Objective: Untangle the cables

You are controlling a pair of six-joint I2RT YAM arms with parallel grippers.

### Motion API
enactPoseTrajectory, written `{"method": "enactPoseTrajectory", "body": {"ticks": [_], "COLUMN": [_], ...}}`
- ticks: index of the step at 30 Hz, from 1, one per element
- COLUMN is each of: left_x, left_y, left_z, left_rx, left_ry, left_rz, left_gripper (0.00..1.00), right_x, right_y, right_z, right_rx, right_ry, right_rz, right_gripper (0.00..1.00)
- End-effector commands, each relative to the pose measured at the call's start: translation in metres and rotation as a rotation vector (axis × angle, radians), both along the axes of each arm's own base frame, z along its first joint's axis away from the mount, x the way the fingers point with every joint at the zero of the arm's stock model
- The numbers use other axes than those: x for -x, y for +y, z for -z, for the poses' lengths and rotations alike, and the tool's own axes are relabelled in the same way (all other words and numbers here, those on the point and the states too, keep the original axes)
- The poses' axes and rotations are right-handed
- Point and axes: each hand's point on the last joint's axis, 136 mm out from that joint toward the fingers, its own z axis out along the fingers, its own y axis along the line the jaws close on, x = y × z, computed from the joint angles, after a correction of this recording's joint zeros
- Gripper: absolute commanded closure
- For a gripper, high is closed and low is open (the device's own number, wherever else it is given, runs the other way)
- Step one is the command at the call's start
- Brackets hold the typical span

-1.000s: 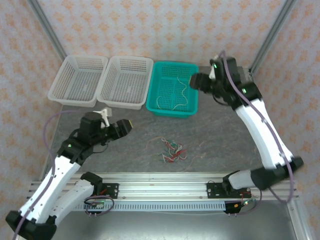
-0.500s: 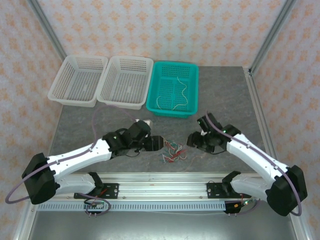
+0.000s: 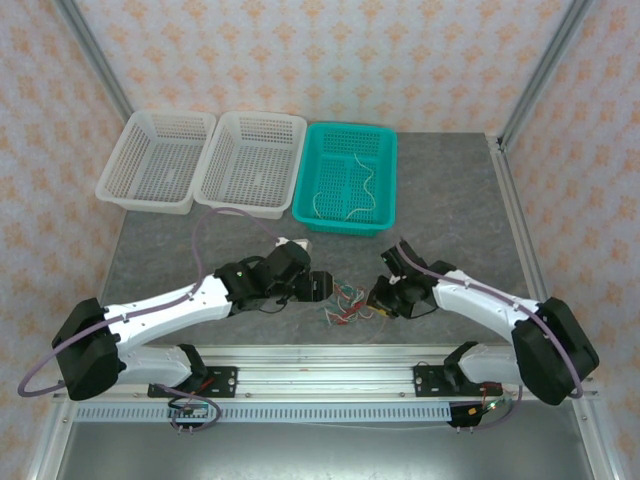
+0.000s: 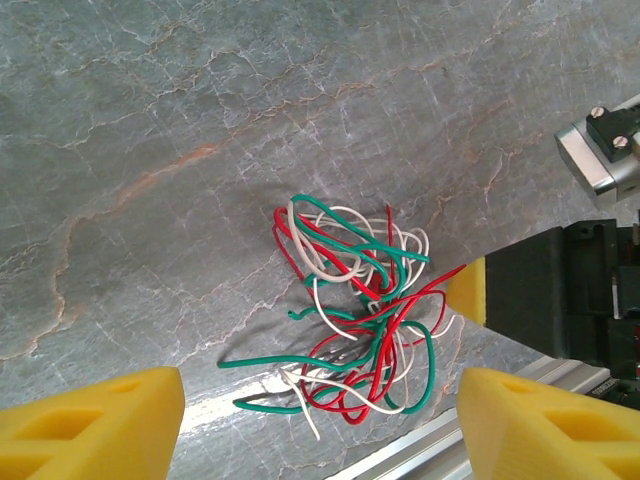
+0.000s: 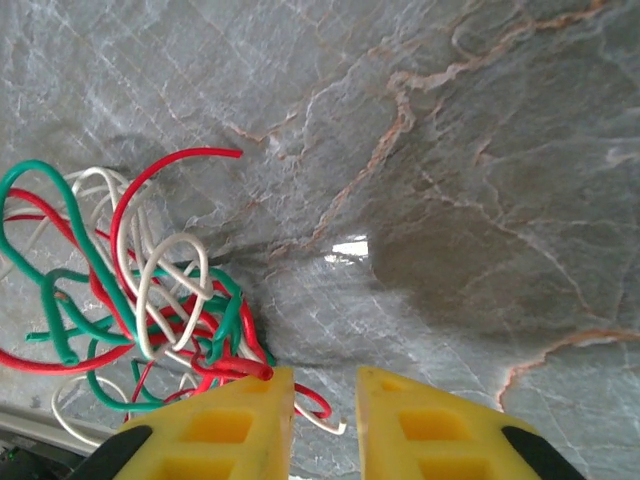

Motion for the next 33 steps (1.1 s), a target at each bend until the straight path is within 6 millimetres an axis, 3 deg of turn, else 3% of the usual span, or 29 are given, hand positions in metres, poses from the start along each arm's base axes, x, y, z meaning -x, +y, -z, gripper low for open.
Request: {"method": "enactPoseTrajectory", "body": {"ticks": [1,14,18,22,27,33], "left_x": [-0.008,-0.012,-0.012,-0.011,-0.009,-0.005], "left_y": [0.001,-0.001,-0.001,0.000,-0.008,-0.057], "left_z": [-0.010,-0.011,-0.010,-0.006,-0.003,-0.029], "left_rx": [-0.004,-0.026,-0.034,-0.040,-0.005,0.210], "left_ry": [-0.048,-0.051,-0.050,-0.044,-0.048,-0.056], "left_rz": [-0.026,-0.018,-0.019,-0.016,0.017,0.158], "left_gripper": [0.26,0.25,0.25,0.25,0.25,0.22], "right_x": [0.004,0.010,0.009,0.010,0.005,-0.015], "right_y": [0.000,0.003,0.007,0.008,0.009,0.039], "right_z": [0.009,0.016,0.018,0.013,-0.015,-0.083], "right_rx": [-0.003,-0.030,-0.041,-0.047,-0.066,-0.241], "right_ry": [0.019,0.044,0.052,0.054,-0.001,-0.121], "right_rz": [0.006,0.001,0.005,0.006,-0.004,-0.043], "right_gripper": [0.77,0.78,0.85,1.00,1.00,1.00]}}
